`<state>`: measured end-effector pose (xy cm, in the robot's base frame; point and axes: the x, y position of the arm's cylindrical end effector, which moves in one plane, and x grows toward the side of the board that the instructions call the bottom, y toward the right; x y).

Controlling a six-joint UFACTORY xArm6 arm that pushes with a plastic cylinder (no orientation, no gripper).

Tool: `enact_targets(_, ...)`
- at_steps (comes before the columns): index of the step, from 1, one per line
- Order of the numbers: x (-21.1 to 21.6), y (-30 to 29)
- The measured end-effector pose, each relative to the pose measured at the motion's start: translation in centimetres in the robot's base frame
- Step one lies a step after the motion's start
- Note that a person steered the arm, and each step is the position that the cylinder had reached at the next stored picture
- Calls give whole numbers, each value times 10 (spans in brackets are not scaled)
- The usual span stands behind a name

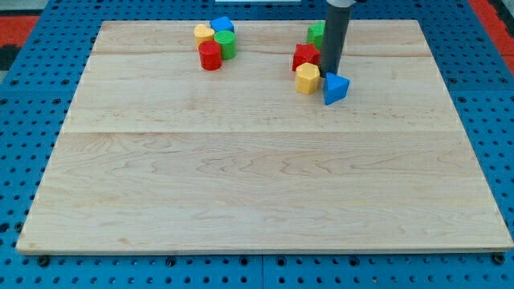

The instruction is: Place the yellow hexagon parallel to the blue triangle

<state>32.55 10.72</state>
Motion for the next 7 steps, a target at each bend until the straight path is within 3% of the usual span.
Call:
enact_targets(2,1,-99)
enact_targets(3,8,-10)
enact_targets(5,10,56)
enact_targets(6,43,65)
enact_targets(7,51,-21)
